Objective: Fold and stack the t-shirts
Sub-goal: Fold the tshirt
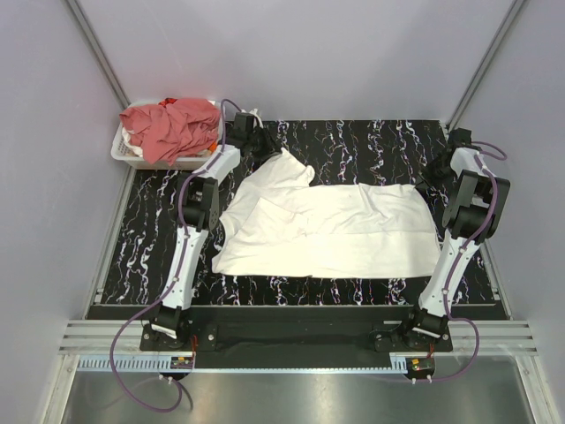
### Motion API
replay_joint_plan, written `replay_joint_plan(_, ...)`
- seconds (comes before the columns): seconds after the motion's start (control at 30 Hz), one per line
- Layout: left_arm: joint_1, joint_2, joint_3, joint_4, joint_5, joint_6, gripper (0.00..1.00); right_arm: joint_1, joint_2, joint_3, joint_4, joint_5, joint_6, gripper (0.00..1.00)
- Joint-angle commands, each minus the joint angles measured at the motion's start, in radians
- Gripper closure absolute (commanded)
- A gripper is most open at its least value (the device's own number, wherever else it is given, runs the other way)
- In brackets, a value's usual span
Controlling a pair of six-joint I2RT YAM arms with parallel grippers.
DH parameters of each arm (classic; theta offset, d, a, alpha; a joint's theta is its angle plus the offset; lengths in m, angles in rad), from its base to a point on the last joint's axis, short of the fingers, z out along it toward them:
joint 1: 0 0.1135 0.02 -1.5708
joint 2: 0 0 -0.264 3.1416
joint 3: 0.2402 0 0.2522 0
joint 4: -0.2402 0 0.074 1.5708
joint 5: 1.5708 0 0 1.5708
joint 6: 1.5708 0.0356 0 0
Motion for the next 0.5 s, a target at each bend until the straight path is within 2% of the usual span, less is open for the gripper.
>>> replay_joint_plan(0.0, -0.005, -0.006, 0.019, -0.03, 0.03, 0.01, 0.82, 0.011, 0.028, -0.006, -0.006, -0.001, -0.021, 1.0)
replay_joint_plan(0.03, -0.006, -0.001, 0.025, -0.03, 0.033, 0.008, 0.85, 0.011, 0.029, -0.006, -0.005, -0.002, -0.02, 1.0)
replay_joint_plan(0.07, -0.006, 0.0, 0.026, -0.03, 0.036, 0.013, 0.94, 0.011, 0.028, -0.006, -0.006, -0.001, -0.021, 1.0)
replay_joint_plan(0.13, -0.008, -0.001, 0.025, -0.028, 0.039, 0.014, 0.99, 0.011, 0.028, -0.008, -0.005, -0.002, -0.018, 1.0)
replay_joint_plan(0.3, -0.011, -0.015, -0.003, 0.005, 0.081, 0.056, 1.0, 0.011, 0.012, -0.019, -0.006, -0.03, -0.012, 1.0)
replay_joint_plan(0.47, -0.005, -0.173, -0.148, 0.068, 0.082, 0.059, 1.0, 0.011, -0.067, -0.016, -0.015, -0.051, -0.026, 1.0)
